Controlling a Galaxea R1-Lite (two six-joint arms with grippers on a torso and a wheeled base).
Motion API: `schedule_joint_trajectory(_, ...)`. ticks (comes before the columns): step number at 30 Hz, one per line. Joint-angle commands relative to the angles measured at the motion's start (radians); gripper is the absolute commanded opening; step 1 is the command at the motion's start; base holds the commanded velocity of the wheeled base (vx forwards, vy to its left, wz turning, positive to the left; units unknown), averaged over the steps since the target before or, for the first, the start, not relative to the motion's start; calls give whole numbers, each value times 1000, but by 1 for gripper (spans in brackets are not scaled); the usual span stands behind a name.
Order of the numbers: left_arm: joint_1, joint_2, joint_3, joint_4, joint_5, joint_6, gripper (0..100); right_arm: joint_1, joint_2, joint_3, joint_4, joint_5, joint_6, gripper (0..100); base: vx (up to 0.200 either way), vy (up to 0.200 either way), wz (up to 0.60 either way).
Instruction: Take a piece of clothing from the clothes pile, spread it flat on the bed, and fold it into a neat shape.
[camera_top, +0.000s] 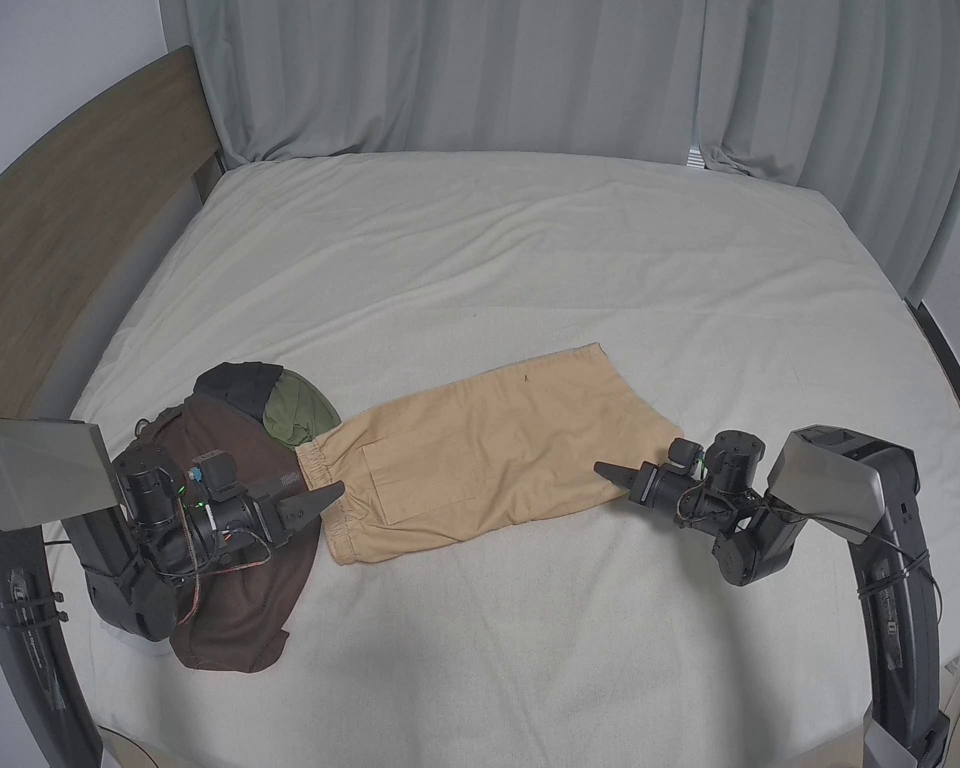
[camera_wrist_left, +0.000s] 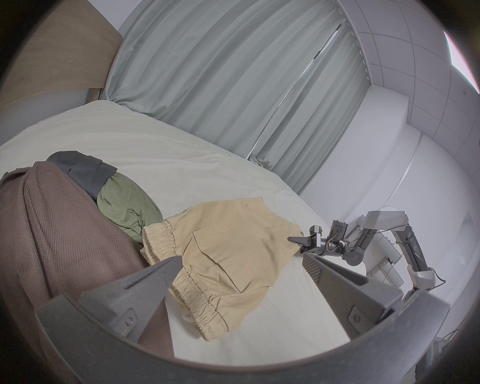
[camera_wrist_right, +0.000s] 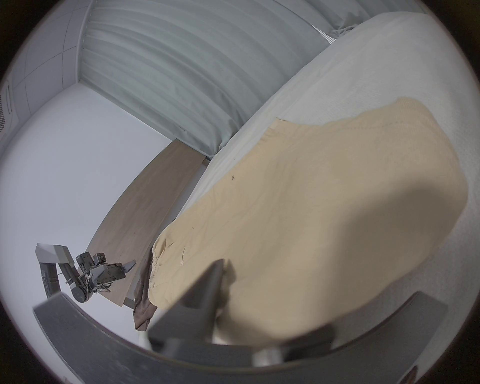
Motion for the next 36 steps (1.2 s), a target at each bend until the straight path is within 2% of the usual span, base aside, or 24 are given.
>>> schedule_joint_trajectory(1,0,2,0,1,0,-1,100,1,0,-1,-5,-1,-1,0,0,0,0)
schedule_joint_trajectory(15,2,0,-4,-1,0,-8,100,-2,-83,135,-19,-4,-16,0,0,0,0)
schedule_joint_trajectory(26,4,0,-3,-1,0,-10,100,-10,-201,338,-22,-5,-98,0,0,0,0)
schedule_joint_trajectory(36,4,-3,-1,-1,0,-10,100,-15,-301,556,-24,-47,-185,0,0,0,0)
